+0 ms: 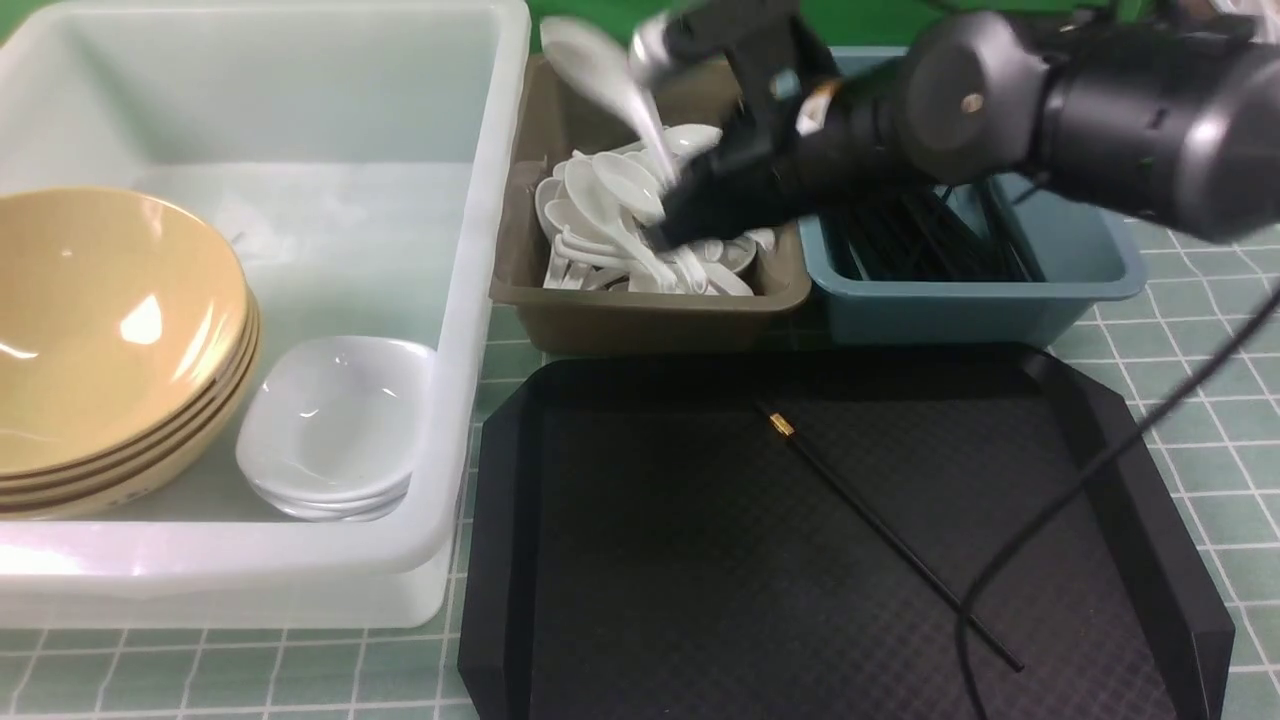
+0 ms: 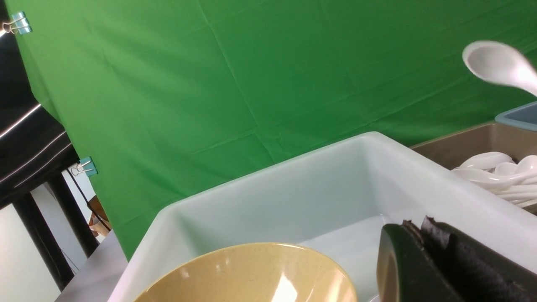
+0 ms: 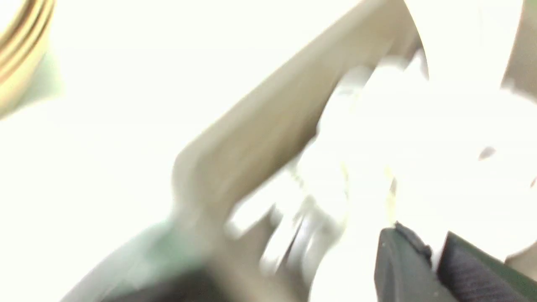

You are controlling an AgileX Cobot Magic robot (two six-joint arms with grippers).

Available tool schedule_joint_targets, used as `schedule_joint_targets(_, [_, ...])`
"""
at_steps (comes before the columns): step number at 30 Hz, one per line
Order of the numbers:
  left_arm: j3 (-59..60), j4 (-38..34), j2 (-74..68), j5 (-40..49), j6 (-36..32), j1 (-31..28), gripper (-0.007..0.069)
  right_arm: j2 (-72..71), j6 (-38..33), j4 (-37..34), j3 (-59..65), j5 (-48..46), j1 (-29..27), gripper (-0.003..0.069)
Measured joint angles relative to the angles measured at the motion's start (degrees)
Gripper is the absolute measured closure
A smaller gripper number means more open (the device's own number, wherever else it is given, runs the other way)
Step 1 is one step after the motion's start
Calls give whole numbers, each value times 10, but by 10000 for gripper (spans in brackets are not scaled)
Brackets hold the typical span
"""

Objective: On blue table put chopsticks spoon bowls plates into blue grey white boxes.
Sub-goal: 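Place the white spoon into the bin of spoons with the right gripper, then grasp the chopsticks with the right gripper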

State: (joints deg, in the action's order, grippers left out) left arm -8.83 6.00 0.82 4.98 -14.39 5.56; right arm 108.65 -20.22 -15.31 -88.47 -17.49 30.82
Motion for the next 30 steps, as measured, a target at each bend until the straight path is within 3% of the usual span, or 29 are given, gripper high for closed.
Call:
schedule_joint_targets(3, [0, 0, 0, 1, 0, 0, 622, 57, -2, 0, -27, 58, -8, 548])
schedule_joint_targets(5, [0, 0, 0, 1, 0, 0, 622, 81, -2, 0, -39, 48, -15, 526])
schedule_joint_targets(7, [0, 0, 0, 2, 0, 0, 622, 108, -2, 1, -56, -8, -27, 447])
schedule_joint_targets(8, [0, 0, 0, 2, 0, 0, 622, 109, -2, 1, -56, -13, -28, 447])
schedule_joint_targets(11, [0, 0, 0, 3, -2, 0, 622, 102, -6, 13, -77, -103, -47, 319])
schedule_joint_targets(14, [0, 0, 0, 3, -2, 0, 622, 74, 4, 28, -93, -214, -65, 263])
schedule_joint_targets(17, [0, 0, 0, 3, -2, 0, 622, 52, 26, 63, -95, -367, -73, 268])
schedule_joint_targets(20, [0, 0, 0, 2, -2, 0, 622, 46, 61, 84, -55, -444, -71, 308])
schedule_joint_targets(30, [0, 0, 0, 2, -2, 0, 622, 46, 63, 95, 110, -350, -39, 412])
